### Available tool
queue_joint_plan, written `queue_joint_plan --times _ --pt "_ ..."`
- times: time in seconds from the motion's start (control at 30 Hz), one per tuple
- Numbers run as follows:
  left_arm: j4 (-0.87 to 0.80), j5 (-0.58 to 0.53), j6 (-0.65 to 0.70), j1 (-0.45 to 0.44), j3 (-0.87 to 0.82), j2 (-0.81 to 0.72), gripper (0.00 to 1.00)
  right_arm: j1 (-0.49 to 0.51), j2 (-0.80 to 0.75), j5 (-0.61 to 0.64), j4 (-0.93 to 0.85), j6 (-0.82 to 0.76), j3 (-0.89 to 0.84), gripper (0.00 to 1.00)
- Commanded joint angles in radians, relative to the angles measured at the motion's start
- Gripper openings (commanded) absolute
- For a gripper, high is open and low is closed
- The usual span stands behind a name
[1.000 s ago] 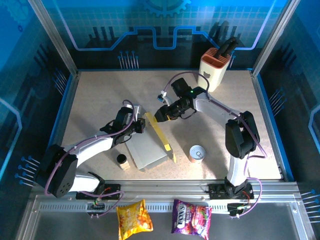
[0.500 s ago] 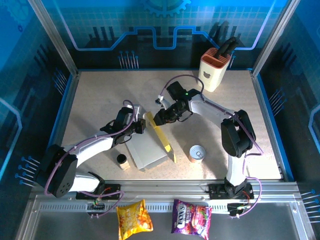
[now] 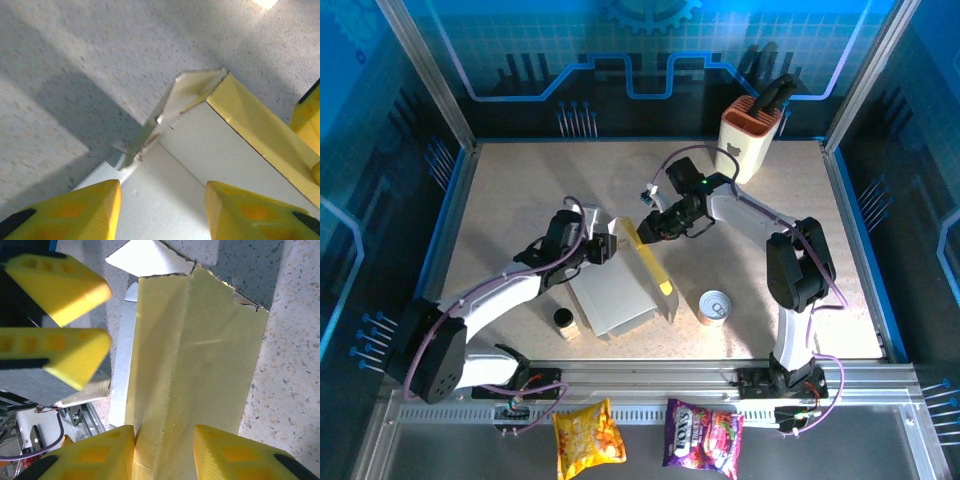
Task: Fold the paper box
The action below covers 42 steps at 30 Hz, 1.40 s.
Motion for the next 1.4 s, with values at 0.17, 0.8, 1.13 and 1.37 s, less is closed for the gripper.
queue_joint_plan --times 0.17,0.8,1.13,1.37 --pt "0.066 0.045 0.267 0.072 0.035 -0.068 0.60 -0.010 0.023 -0.029 -0.041 -0.056 0.004 0.37" --pt "0.188 0.513 0.840 0.279 0.105 0.261 0.65 -0.002 0.035 -0.042 -0.048 -0.059 0.025 0.37" --pt "0.143 0.673 0.931 0.266 0.183 0.366 0.61 -0.001 0.037 -0.051 -0.038 -0.053 0.020 0.37" --pt "0.093 0.677 0.989 0.211 0.225 0.423 0.59 0.001 0.048 -0.057 -0.038 -0.053 0.025 0.37"
